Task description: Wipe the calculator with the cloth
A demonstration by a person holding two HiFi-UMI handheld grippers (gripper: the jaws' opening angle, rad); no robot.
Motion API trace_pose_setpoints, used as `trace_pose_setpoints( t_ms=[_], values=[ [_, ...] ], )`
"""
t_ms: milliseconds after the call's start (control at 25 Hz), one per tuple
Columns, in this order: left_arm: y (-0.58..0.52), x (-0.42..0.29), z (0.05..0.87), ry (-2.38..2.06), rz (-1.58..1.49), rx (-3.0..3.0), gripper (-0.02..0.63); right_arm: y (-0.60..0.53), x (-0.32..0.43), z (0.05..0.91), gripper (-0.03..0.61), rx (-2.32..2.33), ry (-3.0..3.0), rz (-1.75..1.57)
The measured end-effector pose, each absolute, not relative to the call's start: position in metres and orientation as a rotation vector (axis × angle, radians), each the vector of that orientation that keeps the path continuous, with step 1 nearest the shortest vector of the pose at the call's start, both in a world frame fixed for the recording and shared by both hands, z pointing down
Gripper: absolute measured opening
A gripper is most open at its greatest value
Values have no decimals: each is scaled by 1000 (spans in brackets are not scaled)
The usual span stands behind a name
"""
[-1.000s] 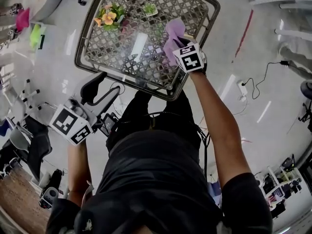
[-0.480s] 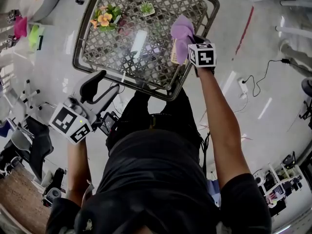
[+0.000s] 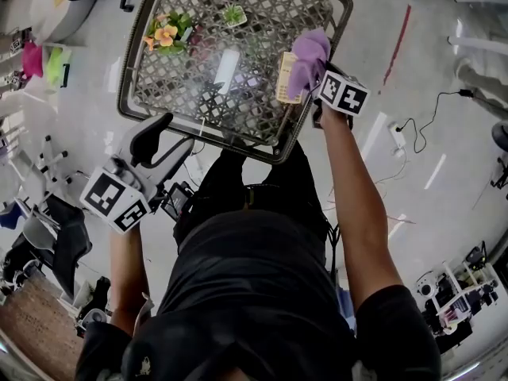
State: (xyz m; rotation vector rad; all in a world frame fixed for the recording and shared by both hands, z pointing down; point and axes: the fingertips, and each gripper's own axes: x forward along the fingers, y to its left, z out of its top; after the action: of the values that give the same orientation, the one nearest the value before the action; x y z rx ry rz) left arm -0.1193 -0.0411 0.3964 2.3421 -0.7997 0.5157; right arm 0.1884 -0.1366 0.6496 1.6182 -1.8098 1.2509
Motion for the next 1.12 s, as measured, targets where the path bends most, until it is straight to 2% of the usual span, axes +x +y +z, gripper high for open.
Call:
trace_pose_setpoints(
  t_ms=[160, 440, 880, 1120],
  values=[
    [-41, -120, 396, -800, 515, 2341, 285, -127, 185, 655, 60, 1727, -1766, 1411],
    [-39, -127, 395, -816, 506, 2333, 285, -123, 158, 656, 60, 1704, -1799, 1405],
    [-33, -146, 397, -858, 486, 2315, 285, -127, 99, 660, 60, 1506, -1883, 1316],
    [-33, -155, 398, -883, 481, 2310, 285, -125, 72, 659, 60, 1284, -1948, 1126]
  ],
)
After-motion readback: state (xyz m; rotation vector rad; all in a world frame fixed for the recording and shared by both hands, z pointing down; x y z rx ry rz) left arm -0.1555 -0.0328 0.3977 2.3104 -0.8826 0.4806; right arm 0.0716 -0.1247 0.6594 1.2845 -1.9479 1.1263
